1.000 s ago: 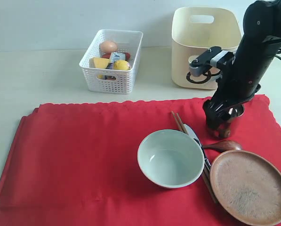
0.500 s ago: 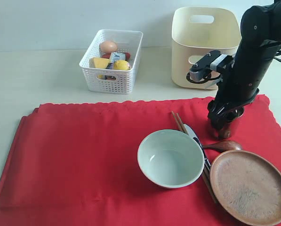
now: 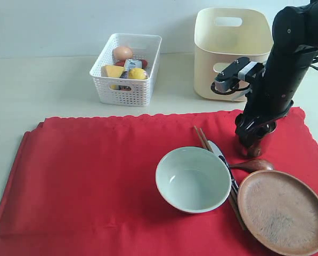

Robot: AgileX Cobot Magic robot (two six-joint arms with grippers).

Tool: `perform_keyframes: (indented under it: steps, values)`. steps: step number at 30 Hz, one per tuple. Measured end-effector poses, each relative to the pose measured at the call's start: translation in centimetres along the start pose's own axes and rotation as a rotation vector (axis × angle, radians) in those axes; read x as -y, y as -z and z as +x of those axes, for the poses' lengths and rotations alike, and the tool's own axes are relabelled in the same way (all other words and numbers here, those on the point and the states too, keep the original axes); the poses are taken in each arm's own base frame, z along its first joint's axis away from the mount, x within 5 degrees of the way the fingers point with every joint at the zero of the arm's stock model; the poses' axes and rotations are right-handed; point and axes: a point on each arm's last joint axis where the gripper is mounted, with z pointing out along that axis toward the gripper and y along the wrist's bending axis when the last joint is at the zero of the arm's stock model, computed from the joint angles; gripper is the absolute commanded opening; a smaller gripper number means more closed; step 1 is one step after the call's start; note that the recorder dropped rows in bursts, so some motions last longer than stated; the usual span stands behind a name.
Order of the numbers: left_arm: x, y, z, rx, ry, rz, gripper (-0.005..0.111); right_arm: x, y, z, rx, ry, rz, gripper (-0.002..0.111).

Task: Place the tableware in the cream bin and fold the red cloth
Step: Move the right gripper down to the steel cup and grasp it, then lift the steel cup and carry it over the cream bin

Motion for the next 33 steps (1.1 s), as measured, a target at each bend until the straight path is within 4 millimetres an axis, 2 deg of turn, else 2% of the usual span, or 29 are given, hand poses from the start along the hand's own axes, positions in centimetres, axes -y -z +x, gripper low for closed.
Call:
perform_keyframes:
  steps: [8,12,23,28,31,33]
  values:
    - [0.0,0.0,0.0,0.0,0.0,0.0,0.0,0.0,0.2,0.1,-0.005,0.0,-0.002,0.0]
    - [0.0,0.0,0.0,0.0,0.0,0.0,0.0,-0.1,1.4,0.2,0.025,0.001,0.015,0.0]
    - [0.0,0.0,0.0,0.0,0.0,0.0,0.0,-0.3,7.8,0.7,0.234,-0.002,0.122,0.0]
    - [0.0,0.0,0.0,0.0,0.0,0.0,0.0,-0.5,12.6,0.6,0.506,-0.032,0.22,0.0]
    - [0.0,0.0,0.0,0.0,0.0,0.0,0.0,-0.3,14.5,0.3,0.654,-0.077,0.269,0.0]
    - [0.0,0.0,0.0,0.0,0.0,0.0,0.0,-0.1,15.0,-0.1,0.729,-0.131,0.283,0.0]
